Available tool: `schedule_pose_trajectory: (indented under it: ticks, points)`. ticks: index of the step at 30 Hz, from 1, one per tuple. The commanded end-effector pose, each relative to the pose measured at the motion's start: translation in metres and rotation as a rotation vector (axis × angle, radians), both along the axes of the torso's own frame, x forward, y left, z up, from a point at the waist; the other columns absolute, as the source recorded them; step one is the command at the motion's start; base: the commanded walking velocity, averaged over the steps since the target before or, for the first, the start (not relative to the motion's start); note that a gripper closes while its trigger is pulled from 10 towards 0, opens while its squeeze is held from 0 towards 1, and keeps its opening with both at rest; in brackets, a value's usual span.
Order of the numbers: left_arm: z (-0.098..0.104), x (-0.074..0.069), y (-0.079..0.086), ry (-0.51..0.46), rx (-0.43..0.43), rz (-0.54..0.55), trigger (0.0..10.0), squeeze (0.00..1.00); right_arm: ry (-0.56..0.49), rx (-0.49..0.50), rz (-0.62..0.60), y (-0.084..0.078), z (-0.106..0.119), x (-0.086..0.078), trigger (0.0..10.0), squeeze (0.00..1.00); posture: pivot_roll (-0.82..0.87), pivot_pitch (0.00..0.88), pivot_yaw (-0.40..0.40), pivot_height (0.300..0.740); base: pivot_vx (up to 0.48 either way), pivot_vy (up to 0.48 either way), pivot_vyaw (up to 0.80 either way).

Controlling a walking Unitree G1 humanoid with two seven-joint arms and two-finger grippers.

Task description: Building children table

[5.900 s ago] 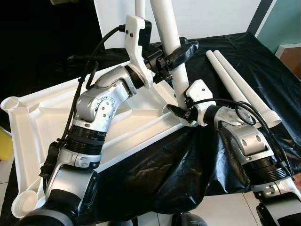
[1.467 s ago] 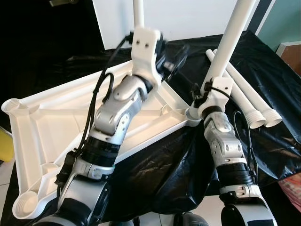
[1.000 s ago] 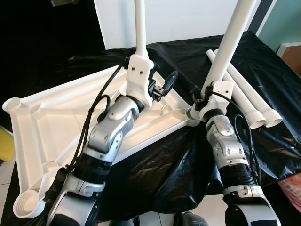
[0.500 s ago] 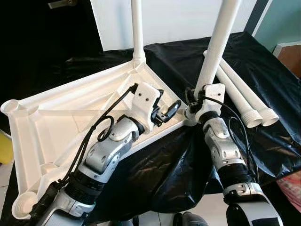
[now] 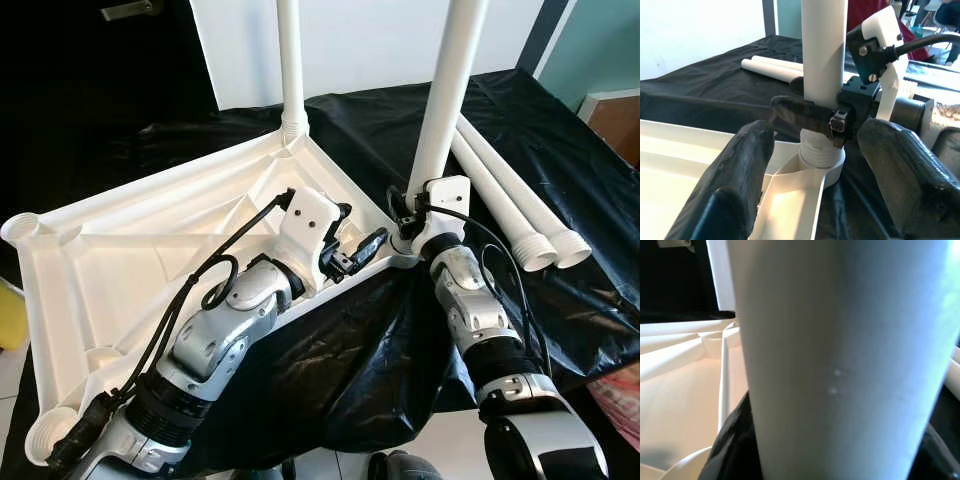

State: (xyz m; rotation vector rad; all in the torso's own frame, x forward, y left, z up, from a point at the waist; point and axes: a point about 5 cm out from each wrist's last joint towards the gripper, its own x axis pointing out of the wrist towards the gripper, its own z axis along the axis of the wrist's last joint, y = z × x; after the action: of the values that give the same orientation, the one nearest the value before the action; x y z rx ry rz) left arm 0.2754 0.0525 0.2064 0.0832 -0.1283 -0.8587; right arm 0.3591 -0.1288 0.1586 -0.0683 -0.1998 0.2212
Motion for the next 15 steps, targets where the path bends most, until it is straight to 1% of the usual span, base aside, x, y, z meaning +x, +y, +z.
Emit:
schedule_pose_trajectory:
  ticks: [1,6,11,14,15]
  points:
    - [-0.003,-0.017,-0.011,0.016,0.056,-0.328,10.0,0.0,0.137,-0.01,-0.019,-0.007,-0.031,-0.004,10.0,0.0,0.0,0.114,0.014,0.74,0.0,0.0,0.0]
    - [-0.004,-0.02,-0.01,0.023,0.064,-0.339,10.0,0.0,0.136,-0.017,-0.014,-0.009,-0.033,-0.004,10.0,0.0,0.0,0.119,0.013,0.74,0.0,0.0,0.0]
    - [-0.005,-0.023,-0.009,0.027,0.073,-0.349,10.0,0.0,0.109,-0.061,0.068,-0.005,-0.039,-0.011,10.0,0.0,0.0,0.12,0.015,0.74,0.0,0.0,0.0]
    - [-0.004,-0.023,-0.009,0.028,0.073,-0.349,10.0,0.0,0.104,-0.063,0.075,-0.005,-0.039,-0.011,10.0,0.0,0.0,0.12,0.015,0.74,0.0,0.0,0.0]
    - [-0.004,-0.023,-0.009,0.027,0.074,-0.354,10.0,0.0,0.105,-0.073,0.104,-0.005,-0.044,-0.014,10.0,0.0,0.0,0.119,0.019,0.74,0.0,0.0,0.0]
